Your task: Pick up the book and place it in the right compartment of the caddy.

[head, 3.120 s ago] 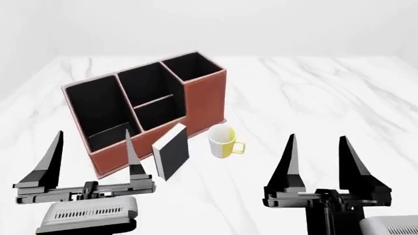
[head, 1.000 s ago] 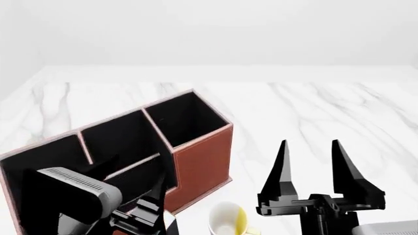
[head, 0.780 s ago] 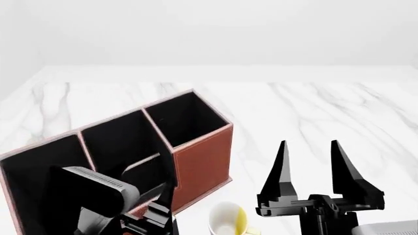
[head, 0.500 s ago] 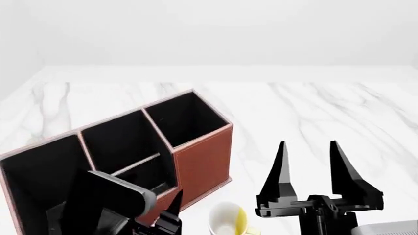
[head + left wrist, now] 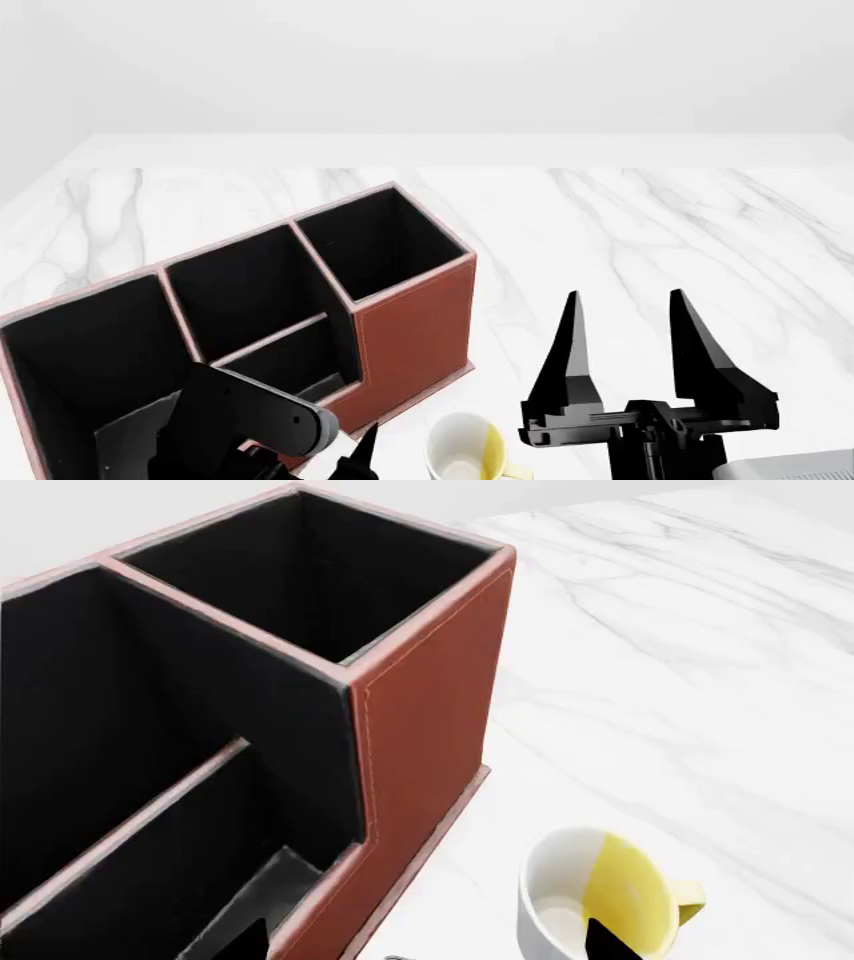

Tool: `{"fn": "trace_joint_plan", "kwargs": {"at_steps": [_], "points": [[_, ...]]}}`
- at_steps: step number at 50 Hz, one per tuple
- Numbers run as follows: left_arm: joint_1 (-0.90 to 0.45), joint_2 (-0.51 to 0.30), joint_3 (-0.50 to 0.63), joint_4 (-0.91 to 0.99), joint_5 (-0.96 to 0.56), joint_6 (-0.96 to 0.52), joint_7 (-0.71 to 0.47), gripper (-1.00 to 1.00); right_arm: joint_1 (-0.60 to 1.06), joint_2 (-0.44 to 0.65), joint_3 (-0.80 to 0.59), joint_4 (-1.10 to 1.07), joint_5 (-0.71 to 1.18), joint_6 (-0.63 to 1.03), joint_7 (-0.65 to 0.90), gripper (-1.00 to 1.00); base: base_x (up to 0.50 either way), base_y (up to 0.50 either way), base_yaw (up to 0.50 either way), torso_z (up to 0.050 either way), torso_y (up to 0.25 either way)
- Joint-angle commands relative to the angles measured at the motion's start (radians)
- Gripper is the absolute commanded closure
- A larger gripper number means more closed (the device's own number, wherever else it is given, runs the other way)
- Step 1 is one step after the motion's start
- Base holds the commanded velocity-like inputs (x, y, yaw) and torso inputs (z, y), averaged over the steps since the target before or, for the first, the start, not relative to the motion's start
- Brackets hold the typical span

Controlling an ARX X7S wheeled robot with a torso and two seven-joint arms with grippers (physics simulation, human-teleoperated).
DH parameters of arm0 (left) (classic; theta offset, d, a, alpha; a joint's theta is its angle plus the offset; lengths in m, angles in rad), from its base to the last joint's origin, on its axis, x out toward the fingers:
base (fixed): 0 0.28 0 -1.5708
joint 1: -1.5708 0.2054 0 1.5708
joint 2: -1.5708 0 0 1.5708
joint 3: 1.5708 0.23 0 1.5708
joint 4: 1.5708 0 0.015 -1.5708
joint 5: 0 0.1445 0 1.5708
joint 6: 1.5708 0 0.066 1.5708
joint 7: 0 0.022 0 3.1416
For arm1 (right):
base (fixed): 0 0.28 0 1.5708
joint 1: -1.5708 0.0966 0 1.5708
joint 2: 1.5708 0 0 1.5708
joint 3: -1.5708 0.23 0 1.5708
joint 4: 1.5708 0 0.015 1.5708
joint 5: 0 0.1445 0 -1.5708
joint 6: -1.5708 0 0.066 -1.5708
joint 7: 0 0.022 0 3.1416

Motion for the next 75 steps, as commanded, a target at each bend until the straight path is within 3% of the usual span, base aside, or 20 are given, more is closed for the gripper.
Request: {"fn": "trace_joint_plan", "kwargs": {"at_steps": [1, 24, 40, 75], "points": [[0.026, 0.016, 0.007, -0.026, 0.006, 0.006, 0.01, -1.0, -0.003, -0.007, 0.01, -0.008, -0.014, 0.005, -0.013, -1.0, 0.0, 0.0, 0.0, 0.0, 0.0], [0.066, 0.022, 0.039, -0.061, 0.063, -0.007, 0.03, -1.0, 0.001, 0.005, 0.002, -0.004, -0.015, 0.006, 0.0, -1.0, 0.0, 0.0, 0.0, 0.0, 0.0], [0.059, 0.02, 0.054, -0.094, 0.006, -0.003, -0.027, -1.0, 0.005, 0.012, -0.003, 0.0, -0.015, 0.005, 0.008, -1.0, 0.0, 0.0, 0.0, 0.0, 0.0], [0.083, 0.031, 0.108, -0.154, 0.082, -0.028, 0.008, -1.0, 0.009, 0.026, -0.016, 0.009, -0.01, 0.006, 0.024, -1.0, 0.0, 0.0, 0.0, 0.0, 0.0]]}}
